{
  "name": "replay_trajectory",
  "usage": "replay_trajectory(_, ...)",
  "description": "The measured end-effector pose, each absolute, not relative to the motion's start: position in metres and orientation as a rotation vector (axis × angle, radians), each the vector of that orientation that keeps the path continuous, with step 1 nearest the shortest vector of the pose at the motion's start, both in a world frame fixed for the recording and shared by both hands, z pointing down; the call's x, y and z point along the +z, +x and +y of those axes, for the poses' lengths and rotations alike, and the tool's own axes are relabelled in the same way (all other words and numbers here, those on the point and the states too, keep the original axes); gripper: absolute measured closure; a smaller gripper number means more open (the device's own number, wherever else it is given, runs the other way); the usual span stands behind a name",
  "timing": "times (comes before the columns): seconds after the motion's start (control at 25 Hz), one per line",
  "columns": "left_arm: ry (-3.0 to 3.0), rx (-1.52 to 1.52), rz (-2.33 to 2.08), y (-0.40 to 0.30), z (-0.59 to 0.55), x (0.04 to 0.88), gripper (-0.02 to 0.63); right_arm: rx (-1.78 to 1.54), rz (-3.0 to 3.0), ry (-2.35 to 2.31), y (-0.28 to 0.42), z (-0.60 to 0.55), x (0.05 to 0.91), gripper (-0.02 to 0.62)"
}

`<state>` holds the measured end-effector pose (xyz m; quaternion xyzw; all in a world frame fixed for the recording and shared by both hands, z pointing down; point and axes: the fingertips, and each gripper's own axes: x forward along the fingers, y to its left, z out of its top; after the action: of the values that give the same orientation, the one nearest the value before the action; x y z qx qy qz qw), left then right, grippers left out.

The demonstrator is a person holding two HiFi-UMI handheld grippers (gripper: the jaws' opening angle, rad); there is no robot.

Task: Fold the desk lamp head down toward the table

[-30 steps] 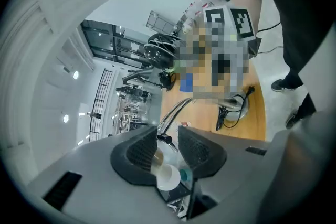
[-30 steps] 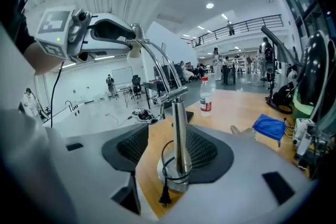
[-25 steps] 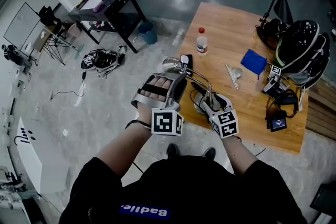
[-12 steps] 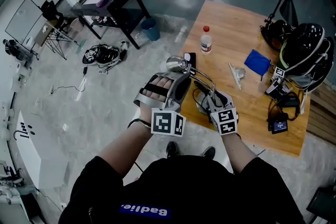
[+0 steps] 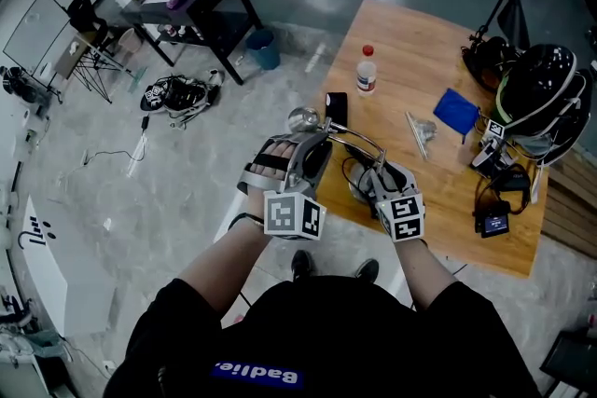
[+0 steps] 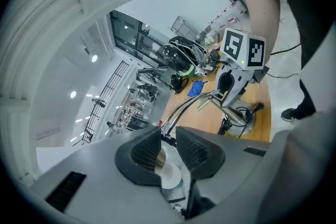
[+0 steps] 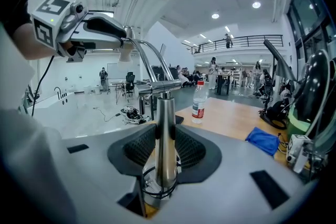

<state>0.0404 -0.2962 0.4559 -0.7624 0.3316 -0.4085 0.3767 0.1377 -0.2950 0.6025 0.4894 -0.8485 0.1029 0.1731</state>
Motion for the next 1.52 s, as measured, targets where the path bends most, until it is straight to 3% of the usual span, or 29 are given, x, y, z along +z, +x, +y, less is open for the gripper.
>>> replay_trajectory(0.6,-2.346,-0.976,1.032,0.007,-0.319,0.556,0.514,0.303,-2.338,1.392,0.135,-0.296,0.601,0.477)
replay_trajectory(1.52,-2.703,-1.016,0.823,0.051,-0.317,0.654,0.506,0.319,-2.201,1.475,0.128,-0.301,0.604,0.477)
